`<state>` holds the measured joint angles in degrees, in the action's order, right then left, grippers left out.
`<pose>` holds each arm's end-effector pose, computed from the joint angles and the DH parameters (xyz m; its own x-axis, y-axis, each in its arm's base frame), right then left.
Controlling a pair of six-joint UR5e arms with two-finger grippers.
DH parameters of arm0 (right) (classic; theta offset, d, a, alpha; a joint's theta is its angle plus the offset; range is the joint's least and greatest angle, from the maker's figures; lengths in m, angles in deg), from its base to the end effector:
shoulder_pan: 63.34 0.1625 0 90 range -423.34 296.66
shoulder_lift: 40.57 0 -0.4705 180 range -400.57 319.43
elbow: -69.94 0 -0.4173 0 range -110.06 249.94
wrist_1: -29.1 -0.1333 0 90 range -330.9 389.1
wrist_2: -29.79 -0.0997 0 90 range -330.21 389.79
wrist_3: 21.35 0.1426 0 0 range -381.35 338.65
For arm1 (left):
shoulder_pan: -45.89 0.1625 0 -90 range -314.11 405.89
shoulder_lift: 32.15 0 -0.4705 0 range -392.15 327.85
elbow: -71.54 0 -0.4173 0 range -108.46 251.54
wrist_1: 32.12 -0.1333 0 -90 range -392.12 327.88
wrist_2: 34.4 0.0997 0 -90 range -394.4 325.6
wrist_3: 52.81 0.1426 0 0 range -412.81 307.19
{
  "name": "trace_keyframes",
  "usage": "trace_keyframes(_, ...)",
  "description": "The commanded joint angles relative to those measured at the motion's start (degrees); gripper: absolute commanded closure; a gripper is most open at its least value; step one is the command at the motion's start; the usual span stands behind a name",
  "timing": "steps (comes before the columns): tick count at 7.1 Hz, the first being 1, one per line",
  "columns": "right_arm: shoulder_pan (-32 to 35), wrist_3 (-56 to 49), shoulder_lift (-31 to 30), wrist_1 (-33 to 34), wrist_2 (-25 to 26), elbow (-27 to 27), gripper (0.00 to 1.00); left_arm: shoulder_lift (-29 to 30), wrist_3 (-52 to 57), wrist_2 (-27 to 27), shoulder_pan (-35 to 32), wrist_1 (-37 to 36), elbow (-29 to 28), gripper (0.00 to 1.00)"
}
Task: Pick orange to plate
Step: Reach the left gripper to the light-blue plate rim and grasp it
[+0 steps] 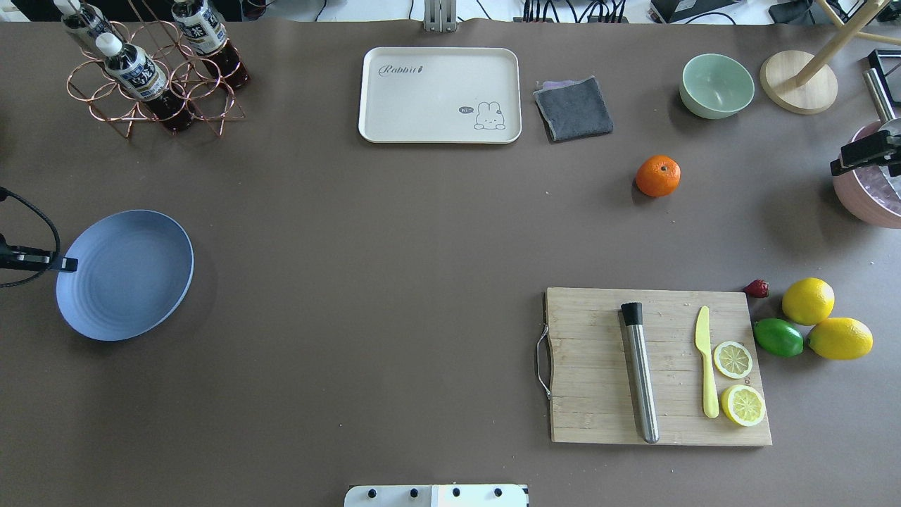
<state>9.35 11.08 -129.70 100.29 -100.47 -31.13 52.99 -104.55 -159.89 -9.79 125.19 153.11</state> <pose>-0.1264 -0.5438 0.5892 0.6691 -0.0179 0.7430 -0.1221 0.9835 0.1337 0.2508 -0.4570 0.7148 0.5125 0.1435 -0.8466 0.1149 0.9656 0.2333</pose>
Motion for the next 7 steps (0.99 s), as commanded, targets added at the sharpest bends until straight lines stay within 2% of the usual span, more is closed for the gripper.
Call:
trace_keyframes(1,0.0,0.0,0.0,0.0,0.0,-0.3,0.0,2.8,-6.5,-10.2,-5.3,0.7,1.6,1.0)
trace_keyframes(2,0.0,0.0,0.0,0.0,0.0,-0.3,0.0,3.7,-14.7,-12.6,-5.6,0.6,5.7,1.0)
trace_keyframes(3,0.0,0.0,0.0,0.0,0.0,-0.3,0.0,6.2,-23.9,-11.2,-4.9,0.1,9.6,1.0)
trace_keyframes(4,0.0,0.0,0.0,0.0,0.0,-0.3,0.0,8.1,-27.2,-6.9,-1.3,-0.1,11.2,1.0)
trace_keyframes(5,0.0,0.0,0.0,0.0,0.0,-0.3,0.0,10.2,-30.3,-0.1,4.6,-1.0,11.9,1.0)
trace_keyframes(7,0.0,0.1,0.0,0.0,0.0,-0.3,0.0,18.7,-30.9,9.4,12.3,-14.4,13.3,1.0)
